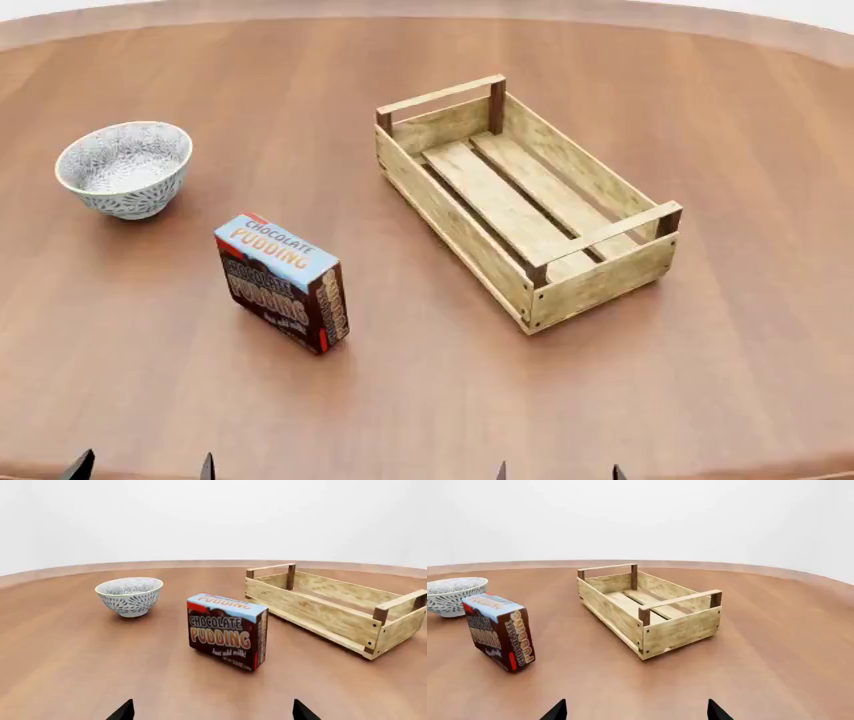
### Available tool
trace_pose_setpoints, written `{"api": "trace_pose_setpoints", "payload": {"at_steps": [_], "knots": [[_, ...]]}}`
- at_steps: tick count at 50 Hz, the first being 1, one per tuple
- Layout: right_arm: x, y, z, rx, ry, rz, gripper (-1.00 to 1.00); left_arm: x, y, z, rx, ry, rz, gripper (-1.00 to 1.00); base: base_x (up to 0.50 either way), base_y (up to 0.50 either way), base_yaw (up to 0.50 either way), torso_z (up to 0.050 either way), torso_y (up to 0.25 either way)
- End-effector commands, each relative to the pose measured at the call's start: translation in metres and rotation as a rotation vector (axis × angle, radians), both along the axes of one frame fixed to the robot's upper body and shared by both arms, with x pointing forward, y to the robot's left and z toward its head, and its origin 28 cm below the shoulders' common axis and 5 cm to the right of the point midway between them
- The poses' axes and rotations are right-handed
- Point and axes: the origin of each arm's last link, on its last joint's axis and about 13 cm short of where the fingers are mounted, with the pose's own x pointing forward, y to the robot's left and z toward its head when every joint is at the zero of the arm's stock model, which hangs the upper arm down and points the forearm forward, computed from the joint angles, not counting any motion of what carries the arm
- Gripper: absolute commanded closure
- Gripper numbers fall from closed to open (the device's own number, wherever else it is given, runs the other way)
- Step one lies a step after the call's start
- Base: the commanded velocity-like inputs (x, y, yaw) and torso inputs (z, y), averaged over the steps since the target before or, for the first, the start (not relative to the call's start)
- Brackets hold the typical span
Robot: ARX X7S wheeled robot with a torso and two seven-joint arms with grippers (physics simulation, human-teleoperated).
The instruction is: Pick up the chocolate pudding and put it in the tray.
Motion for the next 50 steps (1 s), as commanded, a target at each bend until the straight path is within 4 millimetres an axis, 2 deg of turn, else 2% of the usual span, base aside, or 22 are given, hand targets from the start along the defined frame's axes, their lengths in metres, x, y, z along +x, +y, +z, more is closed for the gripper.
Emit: {"api": "trace_pose_setpoints", "payload": {"at_steps": [1,10,14,24,50], "knots": [[0.0,0.0,-0.001,0.0,0.0,0.0,-1.0,0.0,0.0,-0.002,0.0,0.0,0.0,-1.0,0.0,0.0,0.0,0.0,0.0],[0.004,0.001,0.034,-0.008,-0.074,0.017,-1.0,-0.001,0.001,0.025,0.002,-0.039,-0.039,-1.0,0.0,0.0,0.0,0.0,0.0],[0.008,-0.001,0.035,-0.083,-0.108,0.002,-1.0,-0.003,0.001,0.033,0.0,-0.057,-0.049,-1.0,0.0,0.0,0.0,0.0,0.0],[0.012,-0.001,0.042,-0.052,-0.097,0.018,-1.0,-0.001,0.0,0.04,0.002,-0.072,-0.046,-1.0,0.16,0.07,0.0,0.0,0.0],[0.016,-0.003,0.044,-0.011,-0.099,0.012,-1.0,-0.004,-0.003,0.04,-0.017,-0.07,-0.062,-1.0,0.33,0.03,0.0,0.0,0.0]]}}
